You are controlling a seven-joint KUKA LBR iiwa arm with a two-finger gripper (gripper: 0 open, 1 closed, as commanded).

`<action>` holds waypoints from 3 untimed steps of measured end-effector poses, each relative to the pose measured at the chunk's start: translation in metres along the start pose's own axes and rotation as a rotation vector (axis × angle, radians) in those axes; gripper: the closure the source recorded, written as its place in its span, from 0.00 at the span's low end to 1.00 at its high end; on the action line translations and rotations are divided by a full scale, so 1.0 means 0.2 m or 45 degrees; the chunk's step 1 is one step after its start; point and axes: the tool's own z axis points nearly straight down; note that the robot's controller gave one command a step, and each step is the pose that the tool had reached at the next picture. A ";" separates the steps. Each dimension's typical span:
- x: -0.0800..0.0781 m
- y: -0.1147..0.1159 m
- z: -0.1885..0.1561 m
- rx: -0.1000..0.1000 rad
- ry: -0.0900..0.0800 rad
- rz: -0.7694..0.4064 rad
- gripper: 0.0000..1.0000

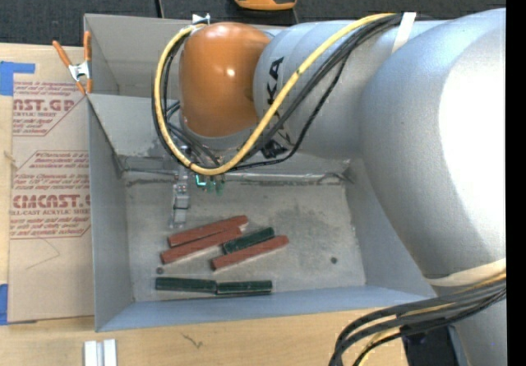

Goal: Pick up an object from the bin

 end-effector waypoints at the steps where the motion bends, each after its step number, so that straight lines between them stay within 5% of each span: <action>1: -0.01 0.00 -0.02 -0.002 -0.009 0.002 0.00; 2: 0.10 -0.20 0.25 -0.001 -0.014 -0.110 0.00; 3: 0.10 -0.35 0.23 0.002 -0.002 -0.274 0.00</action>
Offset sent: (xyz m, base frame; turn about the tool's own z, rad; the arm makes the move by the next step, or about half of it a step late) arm -0.0359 -0.0708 -0.0883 -0.1438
